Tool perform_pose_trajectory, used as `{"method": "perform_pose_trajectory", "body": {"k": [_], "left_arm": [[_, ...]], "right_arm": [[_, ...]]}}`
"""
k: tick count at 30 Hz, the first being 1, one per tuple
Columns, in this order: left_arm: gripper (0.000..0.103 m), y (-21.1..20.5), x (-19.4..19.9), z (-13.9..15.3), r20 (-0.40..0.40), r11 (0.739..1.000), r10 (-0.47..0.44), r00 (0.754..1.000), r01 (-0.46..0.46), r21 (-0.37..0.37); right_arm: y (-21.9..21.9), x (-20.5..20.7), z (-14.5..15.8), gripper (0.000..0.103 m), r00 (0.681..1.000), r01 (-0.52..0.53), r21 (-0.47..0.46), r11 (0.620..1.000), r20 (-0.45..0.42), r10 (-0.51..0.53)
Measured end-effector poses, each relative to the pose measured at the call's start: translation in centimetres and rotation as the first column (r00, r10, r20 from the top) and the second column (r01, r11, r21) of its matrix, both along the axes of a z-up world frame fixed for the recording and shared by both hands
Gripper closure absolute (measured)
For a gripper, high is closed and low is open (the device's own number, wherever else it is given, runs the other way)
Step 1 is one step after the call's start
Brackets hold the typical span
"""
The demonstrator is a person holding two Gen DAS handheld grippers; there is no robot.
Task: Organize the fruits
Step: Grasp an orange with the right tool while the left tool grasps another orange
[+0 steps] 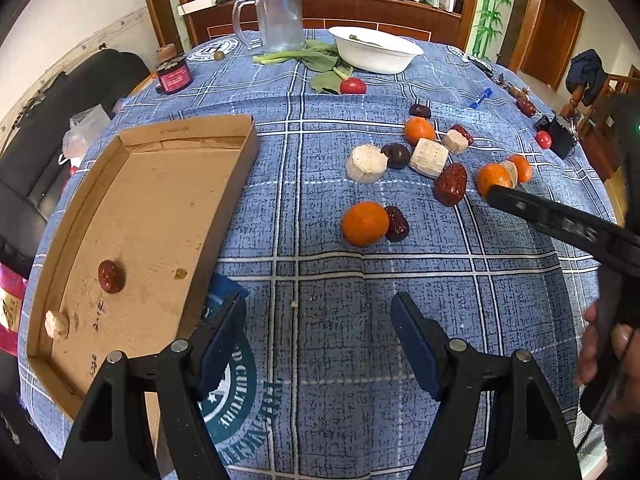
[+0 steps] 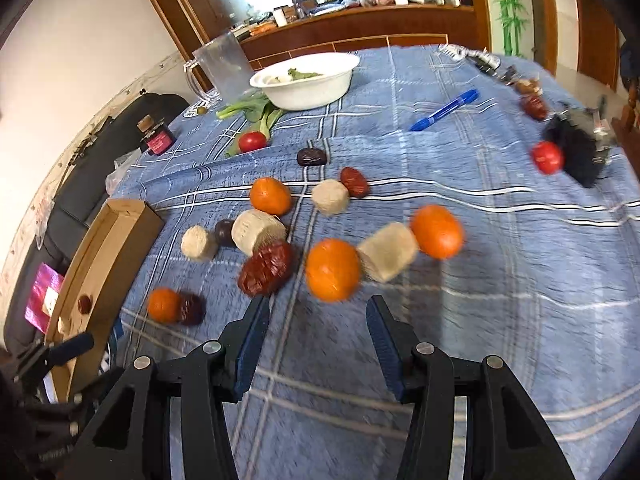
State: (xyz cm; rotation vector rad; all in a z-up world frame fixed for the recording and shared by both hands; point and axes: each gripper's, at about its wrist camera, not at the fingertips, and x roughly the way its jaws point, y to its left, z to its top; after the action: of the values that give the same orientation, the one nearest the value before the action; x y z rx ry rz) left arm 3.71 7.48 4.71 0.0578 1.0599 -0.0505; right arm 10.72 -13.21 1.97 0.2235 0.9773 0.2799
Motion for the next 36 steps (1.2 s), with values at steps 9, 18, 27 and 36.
{"method": "perform_pose_trajectory", "body": {"k": [9,18,27,36], "left_arm": [[0.029,-0.2,3.7,-0.8,-0.003,0.997,-0.032,0.999,0.031,-0.076],[0.034,-1.0,6.0,-3.5,-0.025,0.990,-0.064,0.998,0.061,-0.130],[0.075,-0.6,5.6,-3.2,0.007,0.977,-0.111,0.994,0.110,-0.184],[0.075,-0.3,1.1,-2.5,-0.014,0.966,-0.152,0.988,0.145,-0.215]], "right_arm": [[-0.4,2.4,-1.0,0.072,1.000,0.013,0.007,1.000,-0.008,-0.013],[-2.2,0.2,-0.5,0.072,1.000,0.019,0.006,1.000,-0.007,-0.019],[-2.5,-1.0,0.1,0.072,0.999,0.042,-0.014,0.999,0.010,-0.042],[-1.1,-4.7,1.0,0.072,0.999,0.000,-0.081,0.997,0.032,0.002]]}}
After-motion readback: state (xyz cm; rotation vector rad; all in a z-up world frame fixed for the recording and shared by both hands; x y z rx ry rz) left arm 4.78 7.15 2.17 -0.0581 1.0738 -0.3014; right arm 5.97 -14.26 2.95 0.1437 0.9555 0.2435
